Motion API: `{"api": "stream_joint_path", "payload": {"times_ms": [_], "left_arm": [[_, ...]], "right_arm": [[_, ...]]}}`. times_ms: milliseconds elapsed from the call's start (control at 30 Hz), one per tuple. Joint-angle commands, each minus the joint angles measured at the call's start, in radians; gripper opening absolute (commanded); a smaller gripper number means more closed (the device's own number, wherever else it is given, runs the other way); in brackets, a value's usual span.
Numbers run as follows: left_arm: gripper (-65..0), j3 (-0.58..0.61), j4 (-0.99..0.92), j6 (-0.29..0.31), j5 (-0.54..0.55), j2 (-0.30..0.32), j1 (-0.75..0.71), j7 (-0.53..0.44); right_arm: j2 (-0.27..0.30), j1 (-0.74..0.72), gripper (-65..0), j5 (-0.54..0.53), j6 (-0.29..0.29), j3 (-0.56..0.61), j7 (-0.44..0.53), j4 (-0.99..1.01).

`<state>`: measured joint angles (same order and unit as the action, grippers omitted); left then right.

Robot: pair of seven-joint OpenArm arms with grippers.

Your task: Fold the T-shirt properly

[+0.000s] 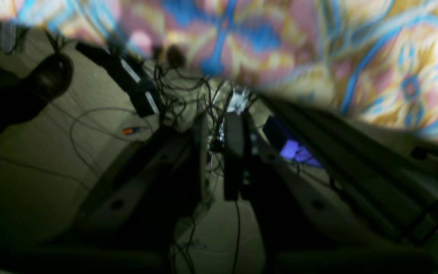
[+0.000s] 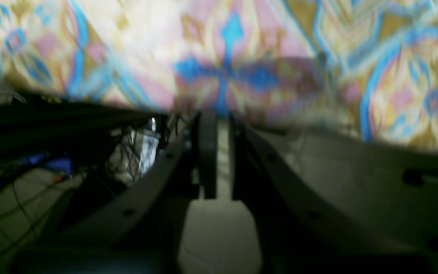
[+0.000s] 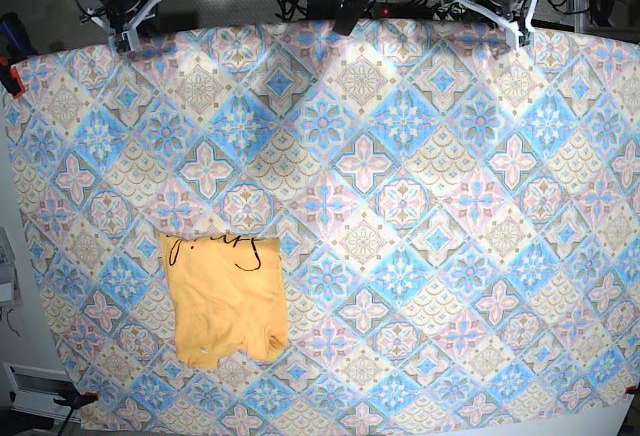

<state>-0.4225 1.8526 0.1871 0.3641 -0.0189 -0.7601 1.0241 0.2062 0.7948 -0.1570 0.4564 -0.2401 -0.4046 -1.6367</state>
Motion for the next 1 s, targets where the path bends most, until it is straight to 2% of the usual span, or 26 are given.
{"api": "stream_joint_path", "payload": {"times_ms": [0, 100, 267, 333, 433, 600, 800, 967], "left_arm": [[-59.1, -0.003, 0.019, 0.001, 0.003, 0.004, -0.028, -0.004], [-59.2, 0.030, 0.019, 0.001, 0.002, 0.007, -0.055, -0.008], [-59.3, 0.147, 0.011, 0.001, -0.004, 0.061, -0.077, -0.012], [-59.6, 0.178, 0.006, 0.001, -0.006, 0.063, -0.077, -0.012], [-65.0, 0.221, -0.049, -0.001, -0.006, 0.095, -0.049, -0.012], [-65.0, 0.273, -0.172, -0.001, -0.006, 0.138, -0.003, -0.014], [-65.0, 0.333, -0.284, -0.008, -0.009, 0.138, 0.034, -0.067], [-65.0, 0.400, -0.362, -0.010, -0.076, 0.130, 0.031, -0.116]], "right_arm": [[0.011, 0.027, -63.9, -0.008, 0.002, -0.006, 0.013, -0.012], [0.011, 0.062, -65.0, -0.008, 0.002, -0.006, 0.011, -0.004], [0.011, 0.111, -65.0, -0.008, 0.002, -0.006, 0.011, 0.019], [0.011, 0.113, -65.0, -0.008, 0.002, -0.006, 0.011, 0.065], [0.011, 0.108, -65.0, -0.008, 0.002, -0.006, 0.016, 0.186], [0.011, 0.076, -65.0, -0.008, 0.002, -0.003, 0.017, 0.304], [0.011, 0.011, -65.0, -0.008, 0.002, 0.005, 0.017, 0.441], [0.011, -0.025, -65.0, -0.008, 0.002, 0.005, 0.017, 0.543]]}}
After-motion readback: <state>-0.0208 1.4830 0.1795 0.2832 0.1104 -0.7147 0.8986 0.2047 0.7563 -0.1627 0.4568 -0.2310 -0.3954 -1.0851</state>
